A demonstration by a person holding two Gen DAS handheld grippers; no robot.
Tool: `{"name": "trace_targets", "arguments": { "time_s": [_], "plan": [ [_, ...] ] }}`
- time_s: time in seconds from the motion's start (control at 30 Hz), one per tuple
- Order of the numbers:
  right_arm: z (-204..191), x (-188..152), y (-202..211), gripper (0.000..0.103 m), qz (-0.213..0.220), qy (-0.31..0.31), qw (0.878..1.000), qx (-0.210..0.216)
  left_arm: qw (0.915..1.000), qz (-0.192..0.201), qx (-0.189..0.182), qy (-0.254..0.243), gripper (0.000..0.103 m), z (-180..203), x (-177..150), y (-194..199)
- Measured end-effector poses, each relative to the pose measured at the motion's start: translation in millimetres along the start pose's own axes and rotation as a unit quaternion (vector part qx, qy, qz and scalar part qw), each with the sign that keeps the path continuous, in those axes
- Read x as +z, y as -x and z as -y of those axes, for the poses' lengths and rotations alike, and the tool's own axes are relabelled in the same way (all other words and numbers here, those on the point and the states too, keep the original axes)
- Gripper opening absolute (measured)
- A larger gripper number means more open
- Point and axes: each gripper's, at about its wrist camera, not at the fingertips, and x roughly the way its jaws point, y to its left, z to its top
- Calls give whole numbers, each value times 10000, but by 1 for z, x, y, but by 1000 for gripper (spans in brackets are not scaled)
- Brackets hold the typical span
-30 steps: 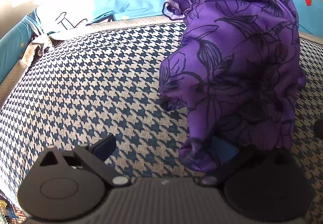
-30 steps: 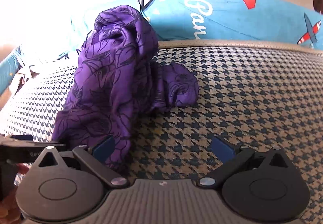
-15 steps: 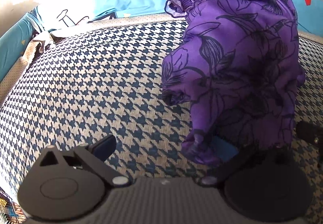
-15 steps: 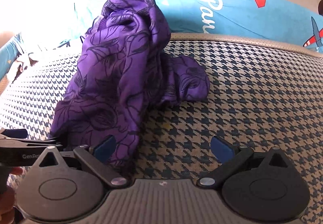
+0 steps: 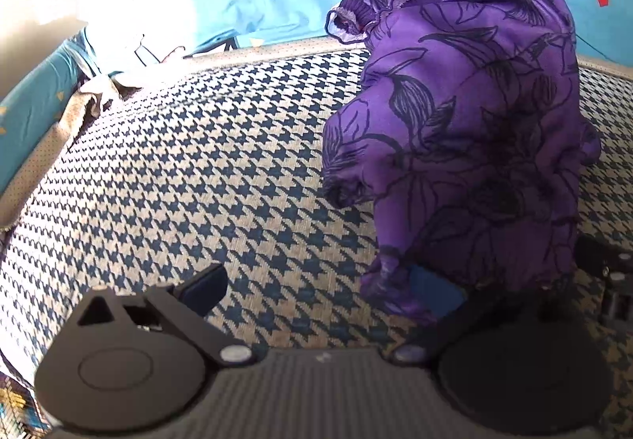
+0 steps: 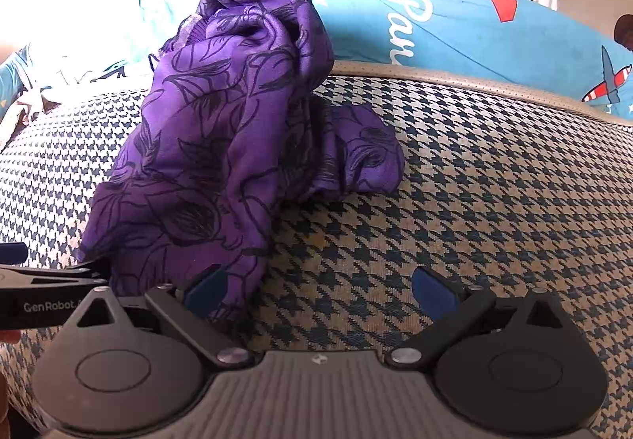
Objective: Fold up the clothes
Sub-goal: 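Move the open right tool up to the purple garment's bunched end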
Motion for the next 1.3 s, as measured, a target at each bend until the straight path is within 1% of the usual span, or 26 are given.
{"name": "trace_targets", "arguments": {
  "time_s": [0.2,0.33,0.47,0.7,0.9,1.03,1.17,1.3],
  "plan": [
    [2,-7,2,101,-24,102,9998,-159,9997,18,-161,175,103,-5,-14,9],
    [3,-16,7,101,-94,71,9998,-146,9994,-21,-158,293,103,-6,-25,18],
    [-1,-28,17,101,-47,203,9997,-127,9991,-41,-204,358,103,-5,-34,29],
    [2,-38,31,101,92,445,9989,80,9995,15,-84,297,103,5,-38,47],
    [19,-36,36,100,94,227,9994,250,9997,14,18,230,103,18,-39,58],
    [23,-35,38,100,67,187,9991,371,9997,-11,72,246,103,25,-40,64],
    [26,-34,39,100,24,155,9989,439,9995,-44,36,314,103,25,-40,66],
    [30,-32,40,100,18,15,9987,507,9996,-33,70,278,103,28,-40,68]
  ]
}}
